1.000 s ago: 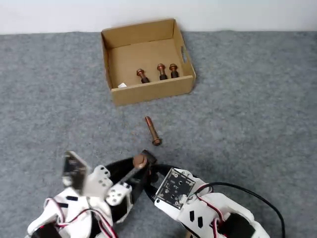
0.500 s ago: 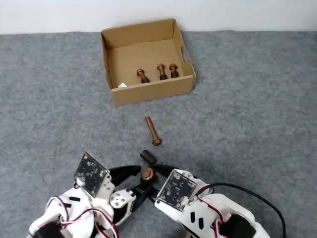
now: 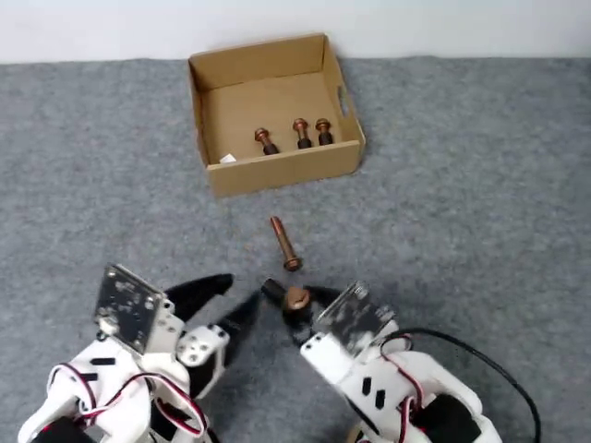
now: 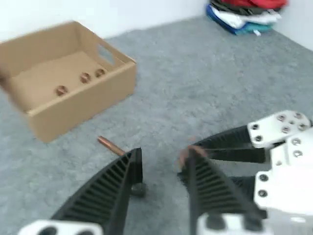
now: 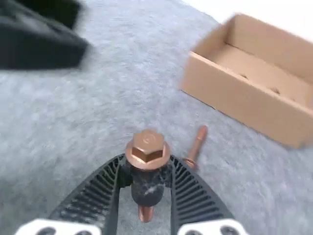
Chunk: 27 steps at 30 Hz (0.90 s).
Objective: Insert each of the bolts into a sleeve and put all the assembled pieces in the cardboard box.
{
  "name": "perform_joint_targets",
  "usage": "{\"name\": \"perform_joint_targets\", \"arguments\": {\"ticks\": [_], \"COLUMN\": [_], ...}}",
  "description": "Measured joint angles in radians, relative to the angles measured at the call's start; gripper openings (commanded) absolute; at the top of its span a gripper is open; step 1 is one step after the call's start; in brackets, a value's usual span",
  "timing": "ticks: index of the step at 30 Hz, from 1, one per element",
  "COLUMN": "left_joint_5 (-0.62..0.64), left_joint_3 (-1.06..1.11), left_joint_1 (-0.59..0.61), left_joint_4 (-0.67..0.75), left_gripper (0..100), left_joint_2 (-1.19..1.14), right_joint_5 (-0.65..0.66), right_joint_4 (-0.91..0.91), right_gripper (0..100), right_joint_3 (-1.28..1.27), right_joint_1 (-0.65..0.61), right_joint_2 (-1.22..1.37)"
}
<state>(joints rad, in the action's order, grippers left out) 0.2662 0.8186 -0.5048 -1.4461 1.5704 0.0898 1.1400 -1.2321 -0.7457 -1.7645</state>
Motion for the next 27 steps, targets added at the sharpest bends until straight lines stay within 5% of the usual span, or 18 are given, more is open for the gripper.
{"name": "perform_joint_targets", "arguments": {"ticks": [7,13,18,27], "left_joint_5": [-0.015,-0.204,-0.233,-0.224], "left_joint_3": [0.11,0.381,0.516,0.781], "left_joint_1": [0.242,0.43,0.526,0.583], "left_joint_4": [0.0,0.012,0.092,0.21], "left_gripper": [0,0,0,0], "left_joint_2": [0.1,0.238,0.238,0.232], "right_joint_5": [-0.209,-0.293,-0.288,-0.069], "right_joint_4": [0.0,-0.008,-0.114,-0.41], "right_gripper": [0.8,0.8,0.8,0.8], "right_joint_3": [0.189,0.431,0.594,0.829], "right_joint_1": [0.18,0.241,0.282,0.364], "right_joint_2": [0.278,0.617,0.862,1.316]}}
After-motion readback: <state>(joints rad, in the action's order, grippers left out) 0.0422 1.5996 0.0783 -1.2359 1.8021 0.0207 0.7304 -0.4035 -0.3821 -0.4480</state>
